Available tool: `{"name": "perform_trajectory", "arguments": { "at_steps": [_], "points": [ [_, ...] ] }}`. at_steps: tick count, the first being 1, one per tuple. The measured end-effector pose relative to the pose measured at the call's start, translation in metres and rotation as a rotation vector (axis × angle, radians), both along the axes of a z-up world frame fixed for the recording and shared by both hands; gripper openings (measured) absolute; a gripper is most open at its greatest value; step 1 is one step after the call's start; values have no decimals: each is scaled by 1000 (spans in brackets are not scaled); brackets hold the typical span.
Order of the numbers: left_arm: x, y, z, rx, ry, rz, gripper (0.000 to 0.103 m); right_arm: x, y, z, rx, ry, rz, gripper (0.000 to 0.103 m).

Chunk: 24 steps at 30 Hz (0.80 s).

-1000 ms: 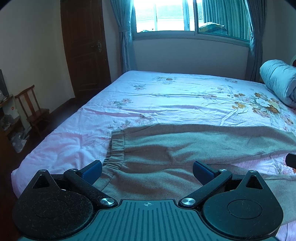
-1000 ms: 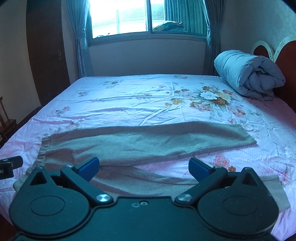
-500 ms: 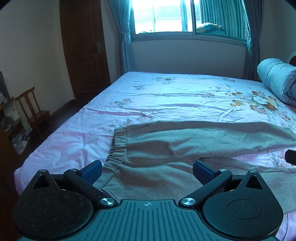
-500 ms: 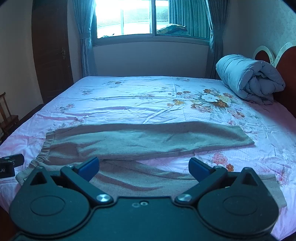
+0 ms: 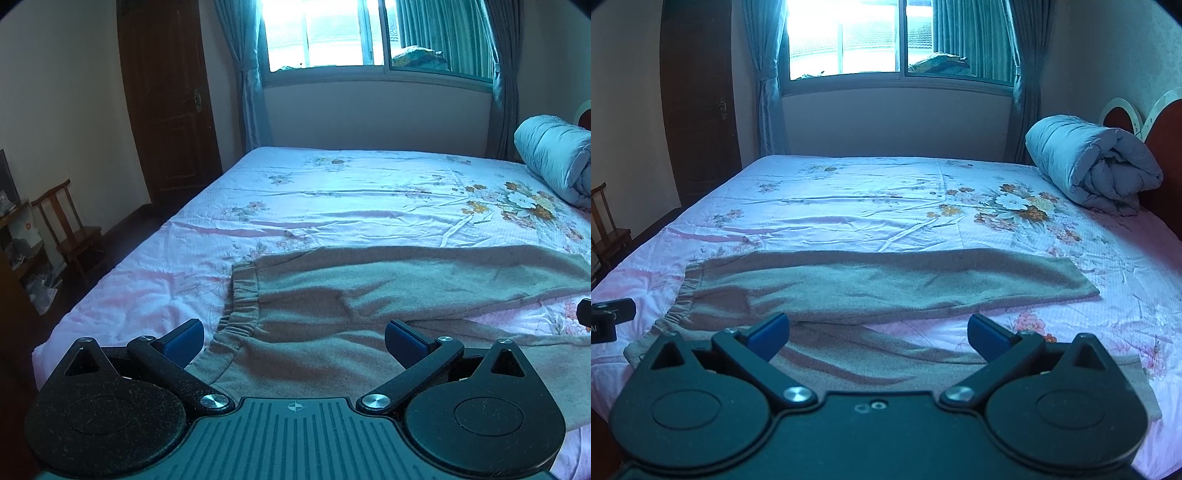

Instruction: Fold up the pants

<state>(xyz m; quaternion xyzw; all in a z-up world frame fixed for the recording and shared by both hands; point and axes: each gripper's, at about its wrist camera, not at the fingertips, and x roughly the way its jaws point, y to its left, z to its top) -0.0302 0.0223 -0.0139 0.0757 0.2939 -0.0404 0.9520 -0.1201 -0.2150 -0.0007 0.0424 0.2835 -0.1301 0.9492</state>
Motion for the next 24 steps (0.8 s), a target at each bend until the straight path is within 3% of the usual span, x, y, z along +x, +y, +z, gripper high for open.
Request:
{"name": "perform_trajectory", "arguments": {
  "at_steps": [7, 16, 24],
  "points": [
    [24, -4, -3, 20, 12, -10, 103, 15, -8, 0, 4, 0, 50, 97],
    [75, -9, -13, 88, 41, -54, 103, 59, -14, 1, -86, 36, 172, 97],
    [127, 1, -30, 103, 92, -138, 103, 99, -21, -6, -75, 81, 345, 97]
  ]
}}
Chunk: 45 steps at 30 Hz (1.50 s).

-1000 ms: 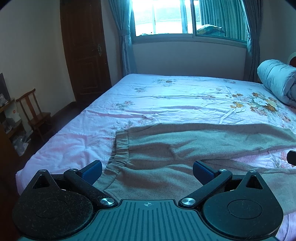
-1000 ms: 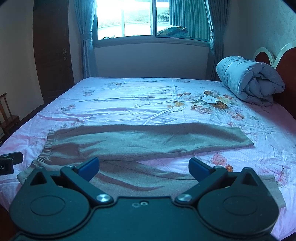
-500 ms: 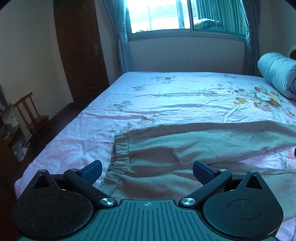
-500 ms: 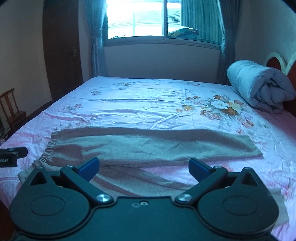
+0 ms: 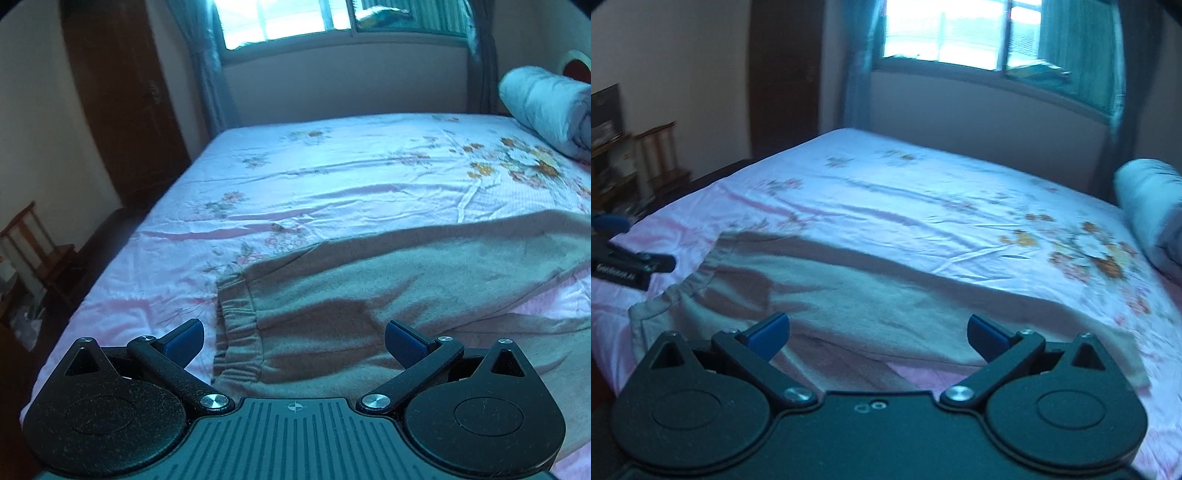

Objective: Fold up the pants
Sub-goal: 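Grasp the waistband with the left tool while the right tool grasps the hem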

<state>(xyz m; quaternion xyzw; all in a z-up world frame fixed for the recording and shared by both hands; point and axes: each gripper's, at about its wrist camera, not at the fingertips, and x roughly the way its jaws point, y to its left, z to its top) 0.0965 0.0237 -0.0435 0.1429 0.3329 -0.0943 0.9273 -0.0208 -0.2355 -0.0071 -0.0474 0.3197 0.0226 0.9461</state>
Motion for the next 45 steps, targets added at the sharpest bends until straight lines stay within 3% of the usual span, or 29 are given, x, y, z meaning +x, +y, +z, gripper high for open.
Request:
{"name": "perform_trajectory", "arguments": {
  "at_steps": [6, 11, 16, 21, 25, 29, 32, 35, 37, 38, 40, 42, 44, 45],
  "points": [
    [57, 10, -21, 25, 58, -112, 103, 42, -3, -13, -40, 62, 124, 92],
    [115, 14, -39, 64, 122, -201, 103, 85, -7, -29, -67, 136, 235, 74],
    [169, 7, -64, 197, 134, -273, 103, 140, -16, -55, -119, 203, 311, 57],
    [217, 21, -89, 89, 169, -259, 103, 199, -31, -78, -128, 278, 322, 54],
    [242, 28, -110, 124, 156, -213, 103, 234, -40, -91, -137, 303, 333, 51],
    [258, 22, -124, 218, 174, -309, 103, 267, -42, -101, -156, 347, 385, 51],
    [273, 17, -134, 245, 228, -390, 103, 288, -38, -110, -199, 383, 438, 51],
    [291, 19, -145, 211, 303, -410, 103, 307, -34, -120, -232, 421, 469, 50],
    [301, 24, -153, 131, 383, -421, 80, 318, -34, -129, -247, 448, 480, 47],
    [302, 25, -156, 108, 398, -417, 79, 322, -34, -135, -247, 468, 482, 43],
    [297, 25, -159, 87, 391, -426, 63, 330, -36, -144, -229, 515, 493, 39],
    [291, 24, -158, 83, 373, -414, 54, 333, -40, -147, -190, 528, 493, 34],
    [287, 25, -156, 83, 363, -393, 45, 333, -43, -146, -173, 533, 483, 11],
    [287, 27, -154, 81, 362, -385, 39, 332, -43, -146, -183, 536, 481, 6]
  ]
}}
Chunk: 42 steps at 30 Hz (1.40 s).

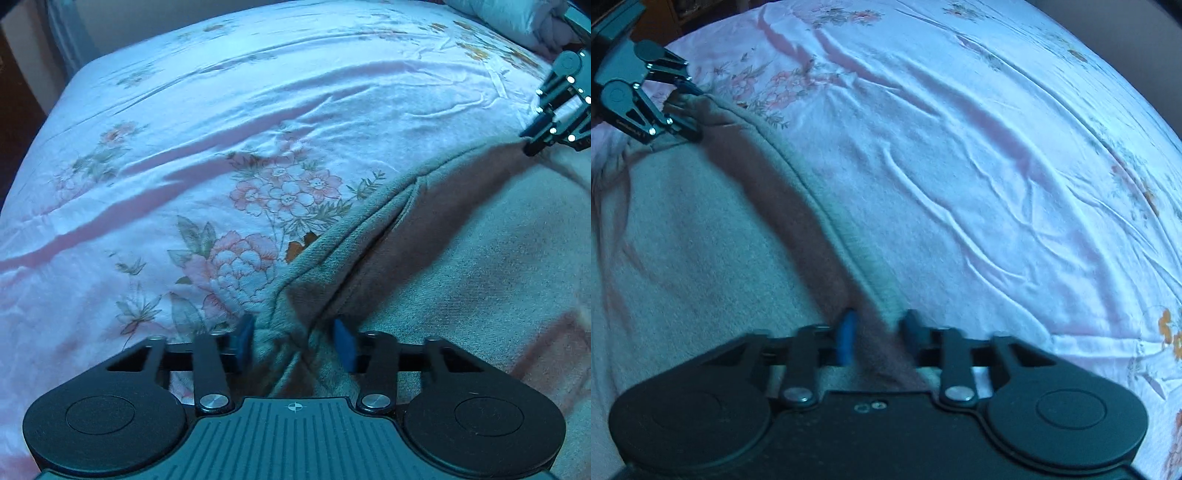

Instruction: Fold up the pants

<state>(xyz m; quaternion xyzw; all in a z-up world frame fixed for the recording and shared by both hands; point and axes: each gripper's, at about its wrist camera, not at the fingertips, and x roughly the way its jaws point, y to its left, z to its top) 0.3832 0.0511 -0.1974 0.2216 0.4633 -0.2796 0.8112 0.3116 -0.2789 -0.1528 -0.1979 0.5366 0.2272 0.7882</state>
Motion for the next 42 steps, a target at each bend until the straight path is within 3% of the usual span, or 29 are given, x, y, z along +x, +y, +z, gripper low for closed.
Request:
{"name": "perform_trajectory", "arguments": {
  "at_steps": [4, 10, 17, 23, 27, 32, 40, 42],
  "points": [
    [-9, 1, 12, 16, -44, 18, 26, -8, -1, 11, 8, -19, -18, 0],
    [-44, 10, 49, -9, -162, 62, 23, -45, 7, 40, 4, -126, -50, 0],
    [-121, 32, 88, -13, -270, 85, 23, -140, 20, 78, 62, -251, -86, 0],
    [-204, 57, 99, -35, -300, 117, 23, -239, 40, 89, 131, -312, -114, 0],
    [-257, 72, 94, -40, -308, 137, 23, -298, 56, 85, 177, -328, -130, 0],
    [-298, 82, 70, 9, -281, 136, 23, -353, 75, 66, 217, -330, -167, 0],
    [-334, 74, 39, 86, -295, 150, 24, -394, 97, 23, 203, -312, -212, 0],
    [-338, 67, 40, 121, -309, 149, 32, -390, 100, 9, 189, -273, -231, 0]
  ]
}}
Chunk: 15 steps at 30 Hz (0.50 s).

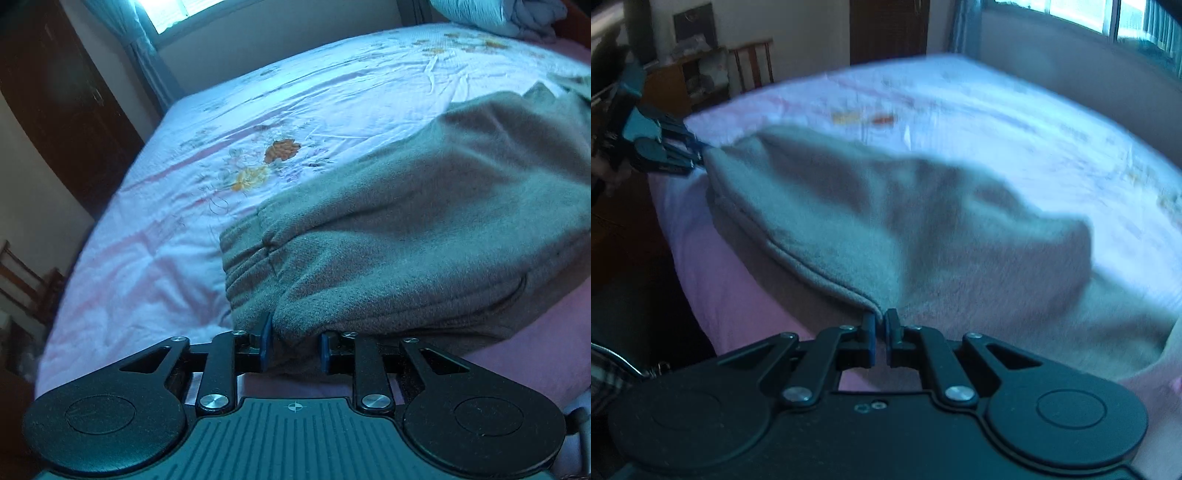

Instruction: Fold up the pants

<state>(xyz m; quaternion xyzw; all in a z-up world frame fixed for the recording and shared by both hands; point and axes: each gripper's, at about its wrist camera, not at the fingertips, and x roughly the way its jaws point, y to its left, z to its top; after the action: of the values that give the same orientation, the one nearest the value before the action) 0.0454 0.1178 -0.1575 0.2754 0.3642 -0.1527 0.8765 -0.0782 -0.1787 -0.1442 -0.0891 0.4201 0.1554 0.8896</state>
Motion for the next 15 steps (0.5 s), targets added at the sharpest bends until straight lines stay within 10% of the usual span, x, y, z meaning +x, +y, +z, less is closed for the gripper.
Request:
{"name": "perform_trajectory", "arguments": {
  "at_steps": [4, 8, 12, 15],
  "points": [
    [-7, 10, 16, -99, 59, 61, 86, -2, 1, -1, -8, -4, -29, 15],
    [-9, 47, 33, -364, 134, 282, 92, -12, -13, 12, 76, -7, -83, 36],
    [-5, 96, 26, -775, 301, 608, 93, -9, -45, 11, 308, 96, -228, 38],
    [-9, 104, 12, -915, 353, 718, 93, -6, -67, 1, 460, 178, -372, 38]
  ]
}}
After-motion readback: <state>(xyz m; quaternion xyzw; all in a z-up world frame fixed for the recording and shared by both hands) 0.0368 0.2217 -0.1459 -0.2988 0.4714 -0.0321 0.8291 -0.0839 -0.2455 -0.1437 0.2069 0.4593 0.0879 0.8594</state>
